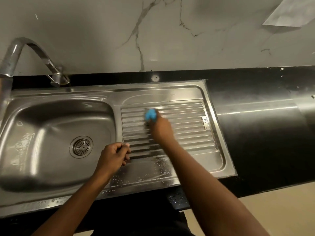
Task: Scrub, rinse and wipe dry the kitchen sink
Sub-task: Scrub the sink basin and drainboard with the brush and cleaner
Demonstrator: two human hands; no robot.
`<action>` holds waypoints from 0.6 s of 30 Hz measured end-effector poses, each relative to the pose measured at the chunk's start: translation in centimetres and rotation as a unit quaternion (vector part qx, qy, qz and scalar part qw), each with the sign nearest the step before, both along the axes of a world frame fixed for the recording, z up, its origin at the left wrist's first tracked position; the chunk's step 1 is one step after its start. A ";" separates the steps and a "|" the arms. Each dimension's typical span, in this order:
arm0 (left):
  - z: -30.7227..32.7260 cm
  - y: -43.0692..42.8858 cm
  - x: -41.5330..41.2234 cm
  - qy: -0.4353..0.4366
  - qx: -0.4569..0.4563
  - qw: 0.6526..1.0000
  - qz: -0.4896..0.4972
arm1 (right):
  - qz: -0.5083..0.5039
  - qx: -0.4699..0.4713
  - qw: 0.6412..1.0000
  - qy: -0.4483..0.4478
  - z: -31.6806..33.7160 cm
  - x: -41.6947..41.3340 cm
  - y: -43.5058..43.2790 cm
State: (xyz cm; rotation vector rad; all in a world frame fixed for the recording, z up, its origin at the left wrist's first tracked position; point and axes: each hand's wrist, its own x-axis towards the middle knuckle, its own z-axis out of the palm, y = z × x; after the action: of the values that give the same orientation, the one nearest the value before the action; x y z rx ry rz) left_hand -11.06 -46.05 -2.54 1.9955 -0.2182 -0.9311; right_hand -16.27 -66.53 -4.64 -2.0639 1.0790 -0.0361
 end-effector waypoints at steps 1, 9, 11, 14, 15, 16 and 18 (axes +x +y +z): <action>0.1 -0.4 -0.2 0.000 0.006 1.000 -0.003 | 0.040 0.005 0.999 0.006 -0.1 1.3 1.5; 0.6 -1.7 -1.3 -0.003 -0.004 1.000 -0.008 | 0.000 -0.057 0.997 0.057 -0.8 -4.2 -6.7; 0.5 -2.2 -1.8 -0.005 -0.003 1.000 -0.011 | -0.073 -0.069 0.993 0.061 -0.4 -7.9 -10.5; 0.2 -3.1 -2.5 -0.002 -0.004 1.000 -0.020 | -0.137 -0.071 0.986 0.062 0.6 -11.7 -14.4; 0.2 -3.4 -2.7 -0.004 -0.004 1.000 -0.024 | -0.141 -0.071 0.985 0.067 0.6 -12.1 -14.9; 0.2 -3.8 -2.9 -0.005 -0.004 1.000 -0.026 | -0.148 -0.070 0.984 0.063 0.5 -12.1 -15.2; 0.3 -4.5 -3.2 -0.007 -0.007 1.000 -0.022 | -0.174 -0.051 0.983 0.026 0.3 -11.0 -14.5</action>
State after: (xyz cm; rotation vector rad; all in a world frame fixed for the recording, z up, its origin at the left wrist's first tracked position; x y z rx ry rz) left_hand -14.28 -50.55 -2.27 1.9909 -0.2769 -0.9418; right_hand -27.32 -80.99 -4.34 -1.9501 1.4868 -0.2177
